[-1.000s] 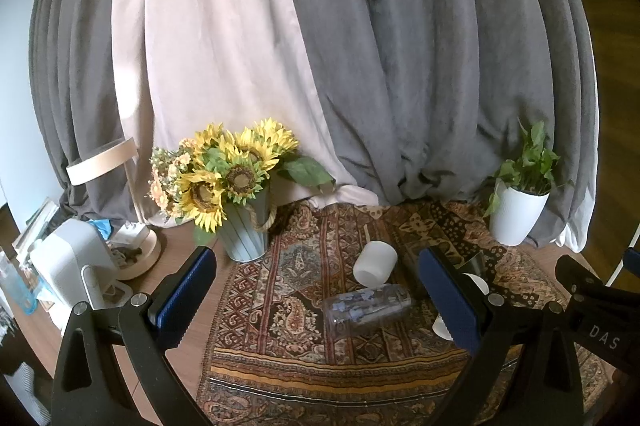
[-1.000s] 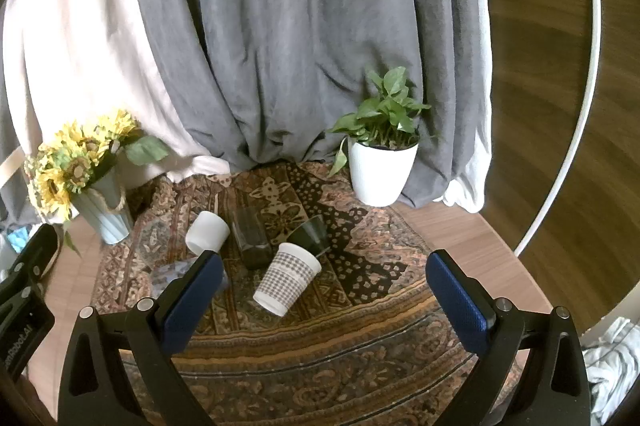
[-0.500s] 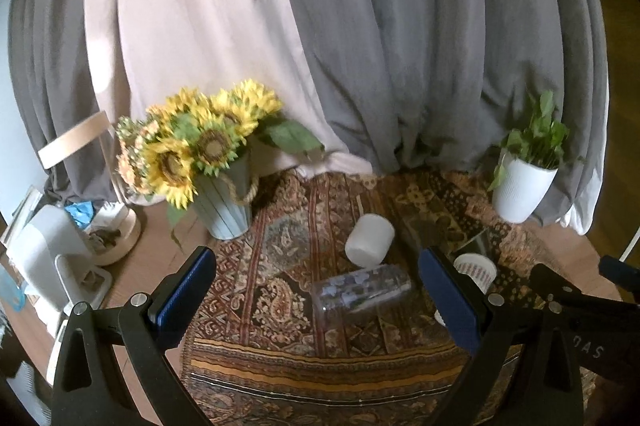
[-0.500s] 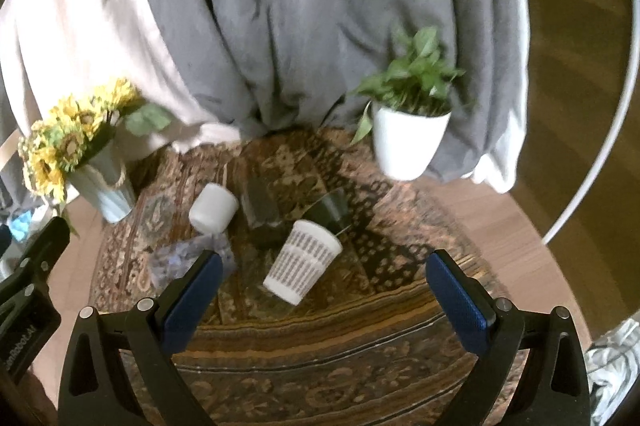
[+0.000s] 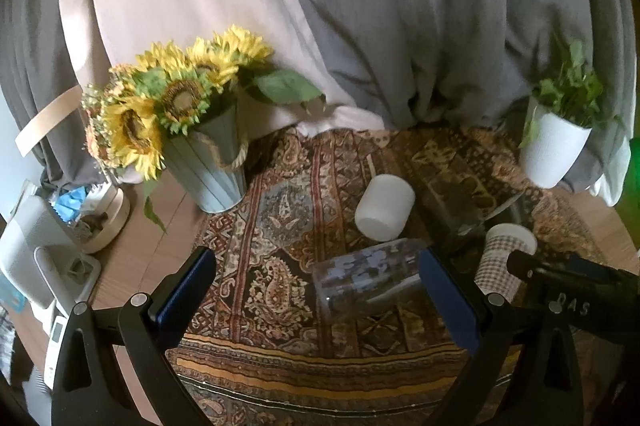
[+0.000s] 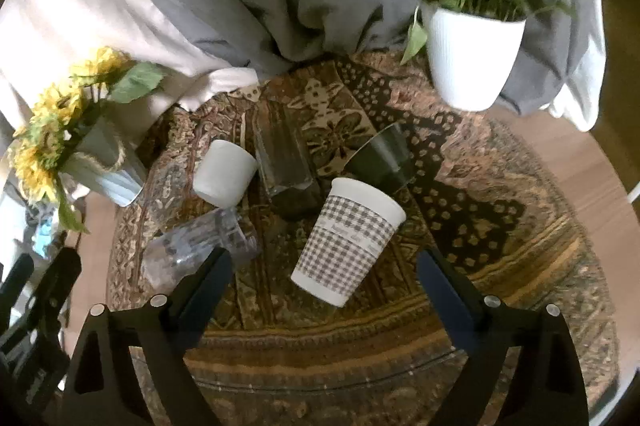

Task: Flip cup upside down
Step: 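Move the right tool to the houndstooth paper cup and grasp its side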

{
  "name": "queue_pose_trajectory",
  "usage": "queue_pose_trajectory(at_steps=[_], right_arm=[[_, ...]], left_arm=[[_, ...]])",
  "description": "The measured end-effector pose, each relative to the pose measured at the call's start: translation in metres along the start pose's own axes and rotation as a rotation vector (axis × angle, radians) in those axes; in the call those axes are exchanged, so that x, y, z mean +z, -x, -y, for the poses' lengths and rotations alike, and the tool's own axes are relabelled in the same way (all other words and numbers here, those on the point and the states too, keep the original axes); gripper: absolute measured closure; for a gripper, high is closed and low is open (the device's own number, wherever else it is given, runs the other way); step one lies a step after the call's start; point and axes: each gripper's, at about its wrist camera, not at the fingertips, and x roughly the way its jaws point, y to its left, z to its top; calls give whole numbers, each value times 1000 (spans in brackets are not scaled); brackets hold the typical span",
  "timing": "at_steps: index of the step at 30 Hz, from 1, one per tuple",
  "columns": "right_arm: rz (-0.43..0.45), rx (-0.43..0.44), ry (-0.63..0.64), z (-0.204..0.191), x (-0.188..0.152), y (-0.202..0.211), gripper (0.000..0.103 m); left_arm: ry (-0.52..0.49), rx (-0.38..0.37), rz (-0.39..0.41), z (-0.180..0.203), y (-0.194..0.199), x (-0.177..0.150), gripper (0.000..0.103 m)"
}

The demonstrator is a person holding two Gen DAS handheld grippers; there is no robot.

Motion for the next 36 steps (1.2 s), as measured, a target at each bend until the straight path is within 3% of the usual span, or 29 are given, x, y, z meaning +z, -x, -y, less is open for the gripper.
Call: queue_pose_trajectory(at_steps=[9, 20, 28, 36], right_arm=[[-102, -8, -65, 11, 5, -47, 22], [-170, 0, -47, 12, 7, -78, 34], [-187, 27, -9, 13, 8, -76, 37], [-228, 65, 100, 6, -3, -39, 43]], left_arm=[[-16, 1, -64, 11, -31, -10, 0], [10, 19, -113, 11, -44, -22, 0], [22, 30, -123, 14, -39, -26, 0], [61, 29, -117, 7, -17, -33, 0]])
